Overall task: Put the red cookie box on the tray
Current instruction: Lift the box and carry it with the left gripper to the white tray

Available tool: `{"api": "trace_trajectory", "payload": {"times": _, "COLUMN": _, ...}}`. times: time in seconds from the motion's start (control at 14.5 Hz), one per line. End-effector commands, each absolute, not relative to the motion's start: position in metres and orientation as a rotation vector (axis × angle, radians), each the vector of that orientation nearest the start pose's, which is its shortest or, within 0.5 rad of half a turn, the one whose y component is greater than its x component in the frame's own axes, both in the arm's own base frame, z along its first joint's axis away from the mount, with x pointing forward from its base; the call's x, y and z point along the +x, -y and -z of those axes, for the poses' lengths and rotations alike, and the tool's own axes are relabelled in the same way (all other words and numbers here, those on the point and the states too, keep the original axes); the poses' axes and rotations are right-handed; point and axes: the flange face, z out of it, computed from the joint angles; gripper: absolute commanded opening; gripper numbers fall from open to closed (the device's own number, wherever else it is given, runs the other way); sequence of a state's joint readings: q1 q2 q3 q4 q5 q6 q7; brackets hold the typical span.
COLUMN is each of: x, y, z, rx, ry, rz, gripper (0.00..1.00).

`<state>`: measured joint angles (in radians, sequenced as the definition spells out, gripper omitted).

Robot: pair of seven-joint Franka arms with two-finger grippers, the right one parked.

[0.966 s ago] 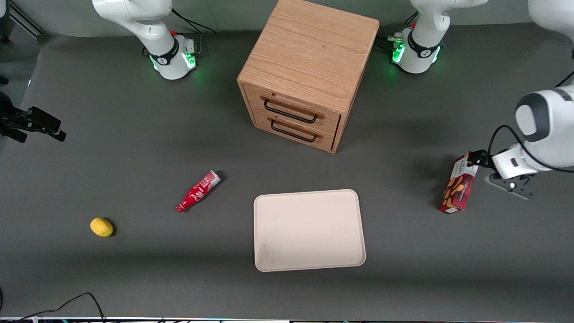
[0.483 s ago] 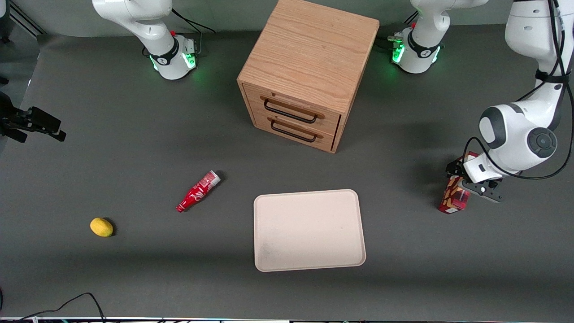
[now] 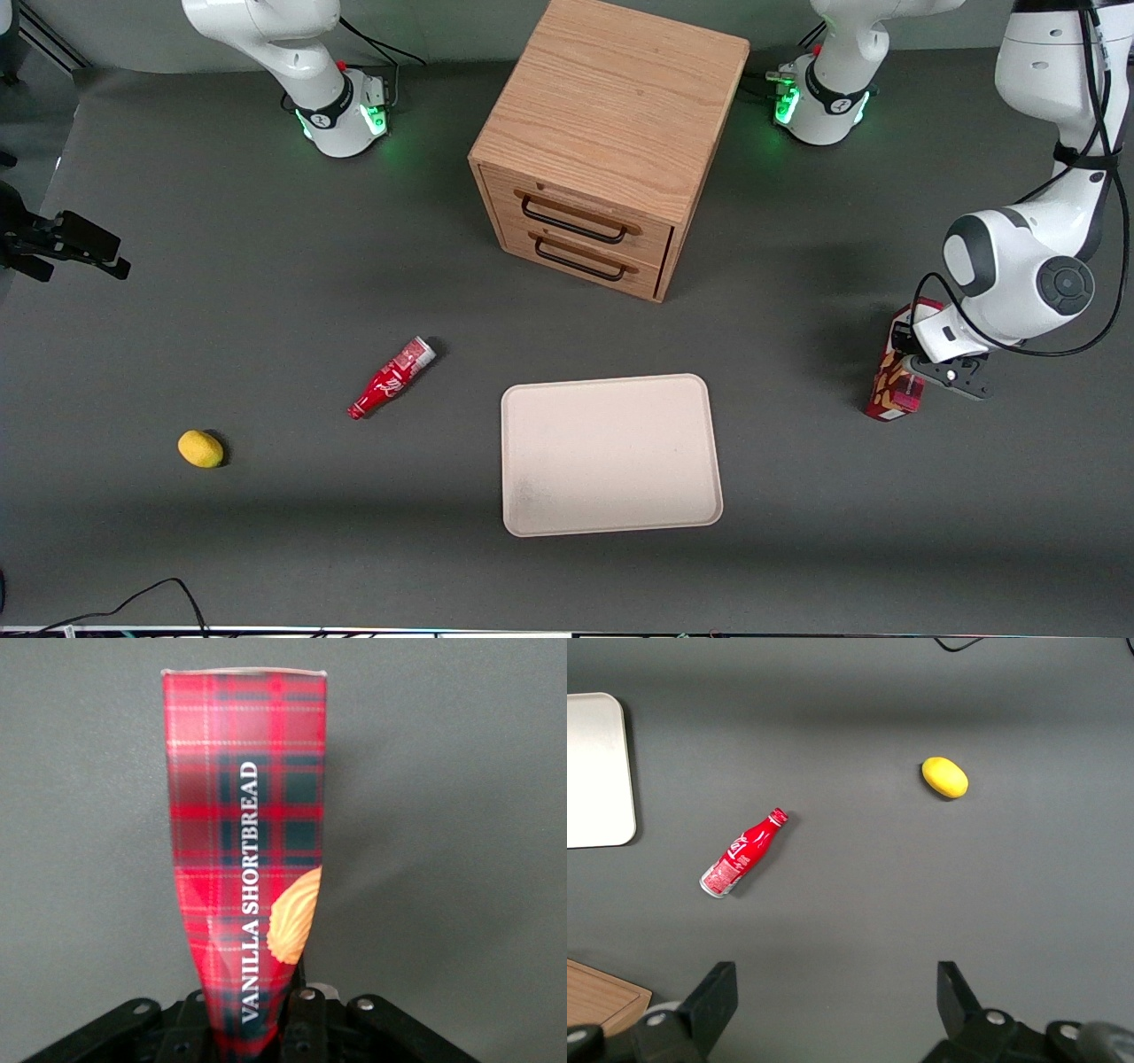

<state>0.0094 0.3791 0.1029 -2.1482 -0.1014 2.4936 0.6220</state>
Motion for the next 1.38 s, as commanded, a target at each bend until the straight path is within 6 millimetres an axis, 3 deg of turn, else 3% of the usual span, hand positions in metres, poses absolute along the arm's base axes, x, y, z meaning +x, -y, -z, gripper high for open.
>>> {"api": "trace_trajectory", "payload": {"times": 0.0, "x": 0.566, "y": -0.065, "z": -0.235, "rx": -3.109, "ry": -0.692, "rz": -0.012, "gripper": 0.00}}
{"api": "trace_trajectory", "payload": {"times": 0.21, "x": 0.579, "y": -0.067, "z": -0.268, "rx": -3.130, "ry": -0.697, "rz": -0.053, "gripper": 0.00}}
{"api": "trace_trajectory", "payload": {"times": 0.34, "x": 0.592, "y": -0.066, "z": -0.306, "rx": -3.149, "ry": -0.699, "rz": -0.082, "gripper": 0.00}}
{"api": "trace_trajectory", "payload": {"times": 0.55, "x": 0.612, "y": -0.062, "z": -0.381, "rx": -3.198, "ry": -0.592, "rz": -0.153, "gripper": 0.00}}
{"api": "trace_trajectory", "payload": {"times": 0.69, "x": 0.623, "y": -0.048, "z": -0.437, "rx": -3.219, "ry": -0.487, "rz": -0.213, "gripper": 0.00}}
{"api": "trace_trajectory", "payload": {"times": 1.03, "x": 0.622, "y": 0.019, "z": -0.567, "rx": -3.243, "ry": -0.190, "rz": -0.267, "gripper": 0.00}}
{"api": "trace_trajectory", "payload": {"times": 1.17, "x": 0.618, "y": 0.058, "z": -0.589, "rx": -3.255, "ry": -0.034, "rz": -0.255, "gripper": 0.00}}
{"api": "trace_trajectory", "payload": {"times": 1.31, "x": 0.614, "y": 0.113, "z": -0.586, "rx": -3.251, "ry": 0.087, "rz": -0.271, "gripper": 0.00}}
